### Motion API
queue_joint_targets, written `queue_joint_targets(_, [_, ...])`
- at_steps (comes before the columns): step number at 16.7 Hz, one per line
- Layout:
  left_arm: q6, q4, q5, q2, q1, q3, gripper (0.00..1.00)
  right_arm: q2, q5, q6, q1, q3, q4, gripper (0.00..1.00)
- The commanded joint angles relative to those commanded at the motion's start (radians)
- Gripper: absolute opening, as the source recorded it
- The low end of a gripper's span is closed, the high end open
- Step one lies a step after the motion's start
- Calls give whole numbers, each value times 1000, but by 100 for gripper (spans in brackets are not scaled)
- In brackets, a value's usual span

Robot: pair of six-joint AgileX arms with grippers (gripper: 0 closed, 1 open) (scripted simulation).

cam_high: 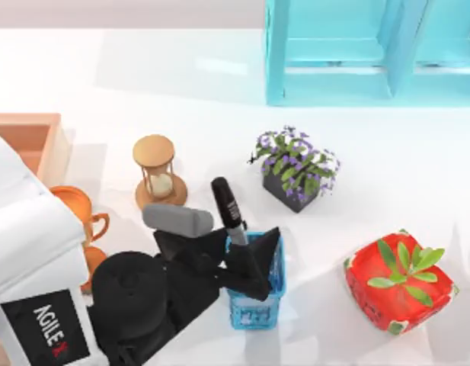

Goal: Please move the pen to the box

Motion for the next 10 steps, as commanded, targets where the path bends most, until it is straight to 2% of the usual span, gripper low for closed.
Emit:
queue_joint_targets(1, [0,0,0,0,0,0,2,0,0,0,0,0,0,100])
queue_joint_targets(2, [0,0,0,0,0,0,0,0,0,0,0,0,0,100])
queue_joint_targets(10, [5,7,-4,-21,10,3,0,0,0,0,0,0,0,100])
